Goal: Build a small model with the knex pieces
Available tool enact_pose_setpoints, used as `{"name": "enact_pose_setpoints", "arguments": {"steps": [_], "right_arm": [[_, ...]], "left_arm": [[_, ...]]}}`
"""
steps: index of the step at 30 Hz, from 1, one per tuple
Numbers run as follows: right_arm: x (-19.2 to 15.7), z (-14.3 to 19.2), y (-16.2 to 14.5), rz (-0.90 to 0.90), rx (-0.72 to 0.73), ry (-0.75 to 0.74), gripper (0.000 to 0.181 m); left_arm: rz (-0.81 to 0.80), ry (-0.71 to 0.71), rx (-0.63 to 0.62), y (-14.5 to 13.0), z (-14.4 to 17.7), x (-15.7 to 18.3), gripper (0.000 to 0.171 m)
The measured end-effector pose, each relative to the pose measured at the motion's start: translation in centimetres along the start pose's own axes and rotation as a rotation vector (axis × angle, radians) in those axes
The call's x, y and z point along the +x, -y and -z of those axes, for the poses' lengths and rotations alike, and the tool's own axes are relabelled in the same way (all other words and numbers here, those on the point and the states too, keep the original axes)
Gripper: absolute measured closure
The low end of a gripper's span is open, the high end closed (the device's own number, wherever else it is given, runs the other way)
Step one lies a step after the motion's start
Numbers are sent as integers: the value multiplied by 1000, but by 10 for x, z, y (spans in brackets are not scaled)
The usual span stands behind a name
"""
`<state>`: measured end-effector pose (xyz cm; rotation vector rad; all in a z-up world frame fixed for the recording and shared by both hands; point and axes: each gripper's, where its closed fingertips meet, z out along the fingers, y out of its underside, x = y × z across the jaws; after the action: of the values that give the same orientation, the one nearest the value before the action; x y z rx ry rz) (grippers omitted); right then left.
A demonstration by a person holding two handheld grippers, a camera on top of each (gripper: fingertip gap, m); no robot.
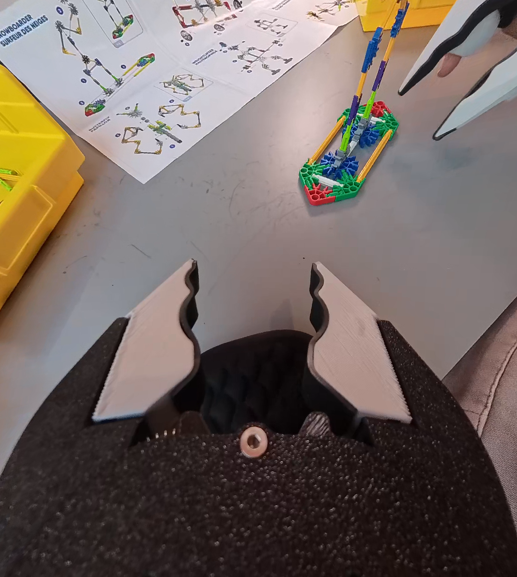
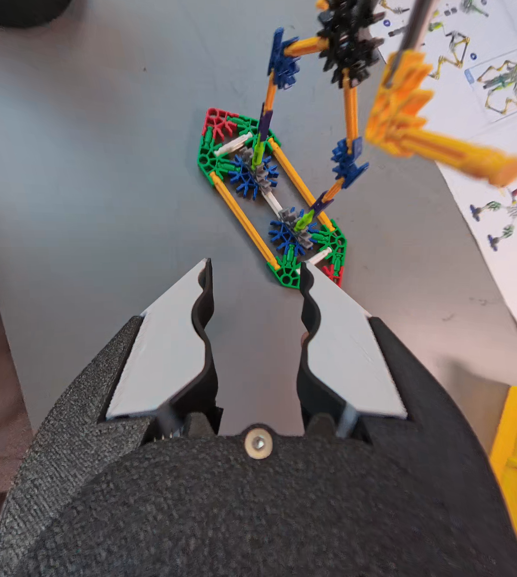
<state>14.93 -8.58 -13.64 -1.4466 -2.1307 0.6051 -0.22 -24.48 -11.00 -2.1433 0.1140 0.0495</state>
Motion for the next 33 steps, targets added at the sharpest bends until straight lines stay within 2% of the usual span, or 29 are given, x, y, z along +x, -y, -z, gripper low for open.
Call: {"name": "enact_pose_setpoints", "arguments": {"steps": [3,8,11,14,18,25,29,33], "right_arm": [[11,10,-17,151,-20,-25,117],[45,-5,-25,103,4,82,104],[48,-21,-23,106,13,166,109],[40,-29,-21,77,24,249,124],[35,-27,-21,-13,2,162,129],[6,-29,-11,-373,-47,-102,129],[-1,-42,8,-362,-26,-129,129],[2,-61,31,-239,-8,-40,129]], "left_arm": [[6,-12,11,1,0,1,100],[-1,-34,18,5,-3,8,100],[-10,-47,14,5,-4,14,100],[-11,-47,11,5,-3,14,100],[16,-49,0,3,0,11,100],[33,-30,2,2,0,8,100],[42,-15,-6,-3,1,6,100],[59,3,-10,-7,5,0,100]]}}
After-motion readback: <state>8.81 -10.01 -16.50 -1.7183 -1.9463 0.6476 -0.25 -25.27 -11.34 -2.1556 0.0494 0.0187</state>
